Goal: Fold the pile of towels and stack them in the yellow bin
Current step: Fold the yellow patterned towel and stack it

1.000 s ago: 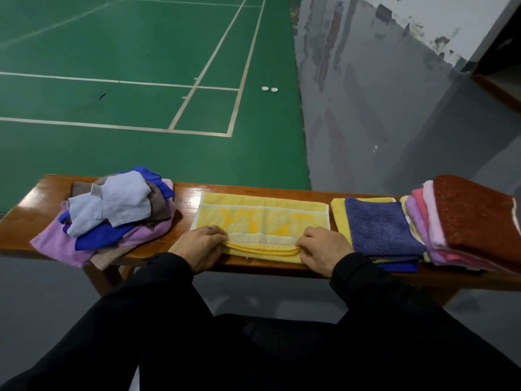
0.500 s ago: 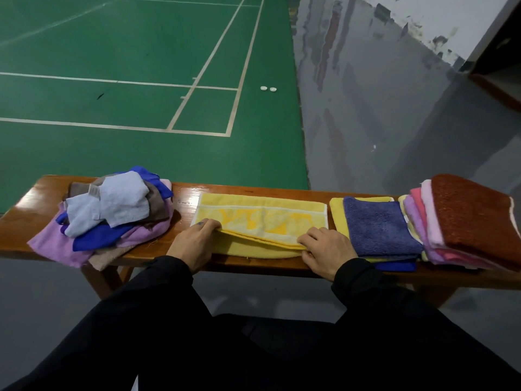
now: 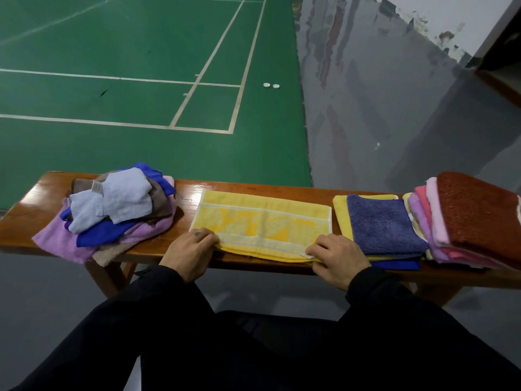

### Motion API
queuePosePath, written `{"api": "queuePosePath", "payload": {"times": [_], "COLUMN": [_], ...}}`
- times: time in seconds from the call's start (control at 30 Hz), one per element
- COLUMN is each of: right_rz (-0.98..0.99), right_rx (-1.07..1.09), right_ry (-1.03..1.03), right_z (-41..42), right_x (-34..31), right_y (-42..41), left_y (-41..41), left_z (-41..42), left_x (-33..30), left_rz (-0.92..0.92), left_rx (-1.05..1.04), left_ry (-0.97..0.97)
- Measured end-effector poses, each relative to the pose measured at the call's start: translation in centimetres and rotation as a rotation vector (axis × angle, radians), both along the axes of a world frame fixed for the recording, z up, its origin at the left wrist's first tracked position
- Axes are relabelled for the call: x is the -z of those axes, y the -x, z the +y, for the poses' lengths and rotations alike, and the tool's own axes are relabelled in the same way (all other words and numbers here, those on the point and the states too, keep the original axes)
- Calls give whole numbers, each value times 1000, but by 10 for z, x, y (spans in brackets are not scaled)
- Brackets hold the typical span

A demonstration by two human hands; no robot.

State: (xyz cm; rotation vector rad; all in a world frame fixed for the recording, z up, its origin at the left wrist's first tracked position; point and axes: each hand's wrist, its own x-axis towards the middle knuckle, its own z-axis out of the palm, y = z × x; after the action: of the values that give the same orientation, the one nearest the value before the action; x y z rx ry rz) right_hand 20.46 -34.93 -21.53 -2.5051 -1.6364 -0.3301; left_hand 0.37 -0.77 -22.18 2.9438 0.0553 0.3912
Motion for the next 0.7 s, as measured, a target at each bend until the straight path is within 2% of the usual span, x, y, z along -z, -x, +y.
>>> {"api": "queuePosePath", "payload": {"times": [0.2, 0.33, 0.43, 0.57, 0.7], "right_rz": [34, 223, 327, 315, 293], "right_rx": [101, 287, 365, 447, 400], "right_ry": [-51, 121, 183, 260, 284], "right_z": [19, 76, 102, 88, 81], "right_x": [-8, -13, 0, 14, 18], "right_y": [17, 27, 32, 20, 15], "left_y": [-10, -59, -84, -85, -78], "left_z": [-16, -42, -54, -58, -65], "left_x": [-14, -16, -3, 6, 9], "left_rz": [5, 231, 387, 432, 439], "left_rx": [-69, -105, -205, -281, -306], "left_ry": [-47, -45, -9, -17, 8]}}
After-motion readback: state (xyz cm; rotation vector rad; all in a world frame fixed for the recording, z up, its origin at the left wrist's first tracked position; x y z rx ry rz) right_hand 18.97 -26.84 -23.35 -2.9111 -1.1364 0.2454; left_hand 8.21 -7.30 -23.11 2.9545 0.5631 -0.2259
